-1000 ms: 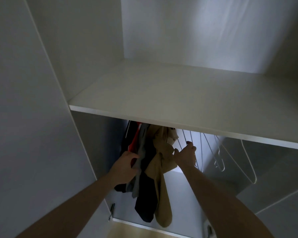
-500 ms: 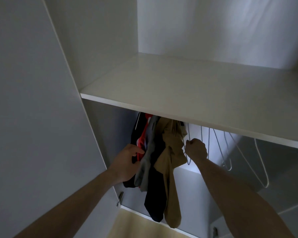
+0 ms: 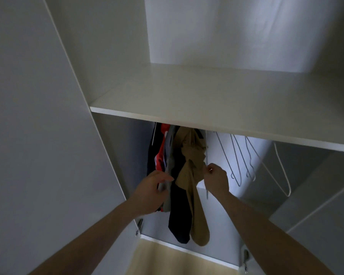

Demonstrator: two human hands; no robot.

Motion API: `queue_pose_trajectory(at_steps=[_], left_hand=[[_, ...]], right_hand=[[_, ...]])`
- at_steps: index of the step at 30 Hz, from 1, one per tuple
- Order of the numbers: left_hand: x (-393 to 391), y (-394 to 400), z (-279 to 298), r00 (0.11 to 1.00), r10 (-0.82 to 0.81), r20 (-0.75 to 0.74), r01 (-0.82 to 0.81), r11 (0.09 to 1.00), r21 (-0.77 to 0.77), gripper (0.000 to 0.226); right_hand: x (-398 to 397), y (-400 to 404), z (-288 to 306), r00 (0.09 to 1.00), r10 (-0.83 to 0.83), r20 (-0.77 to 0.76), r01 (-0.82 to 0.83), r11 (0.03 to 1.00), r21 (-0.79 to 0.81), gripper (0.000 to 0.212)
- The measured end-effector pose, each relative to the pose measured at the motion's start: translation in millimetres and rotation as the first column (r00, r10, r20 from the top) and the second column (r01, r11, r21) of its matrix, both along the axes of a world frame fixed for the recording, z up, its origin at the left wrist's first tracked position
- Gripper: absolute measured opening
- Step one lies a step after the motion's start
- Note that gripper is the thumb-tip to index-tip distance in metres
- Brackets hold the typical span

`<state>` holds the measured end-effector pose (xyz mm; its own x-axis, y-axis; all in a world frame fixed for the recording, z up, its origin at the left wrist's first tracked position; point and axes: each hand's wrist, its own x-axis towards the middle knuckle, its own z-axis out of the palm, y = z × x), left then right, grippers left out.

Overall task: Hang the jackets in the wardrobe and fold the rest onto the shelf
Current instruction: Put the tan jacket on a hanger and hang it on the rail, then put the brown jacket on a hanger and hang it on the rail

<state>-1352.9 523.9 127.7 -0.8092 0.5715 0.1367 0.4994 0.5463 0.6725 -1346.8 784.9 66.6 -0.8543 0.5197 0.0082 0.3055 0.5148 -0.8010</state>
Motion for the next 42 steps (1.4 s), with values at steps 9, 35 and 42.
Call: queue_pose_trajectory(at_steps=[9, 35, 42], left_hand=[[25.9, -35.0, -39.1, 0.986, -0.065, 0.156, 0.067, 0.998, -0.010, 0.030], [254.9, -13.9, -55.1, 0.528, -0.847, 0.066, 0.846, 0.518, -0.124, 0.022], [456.4, -83.7, -30.2, 0.270, -0.956, 0.111, 0.956, 0.254, -0.144, 0.028]], right_hand=[[152.5, -49.1, -6.5, 0.993, -0.049, 0.106, 0.055, 0.997, -0.055, 0.033], [613.4, -411.3, 48.0, 0.462, -0.843, 0.275, 0.862, 0.500, 0.085, 0.012], [774.6, -542.0, 23.1, 0.089, -0.968, 0.233, 0.975, 0.133, 0.178, 0.024]])
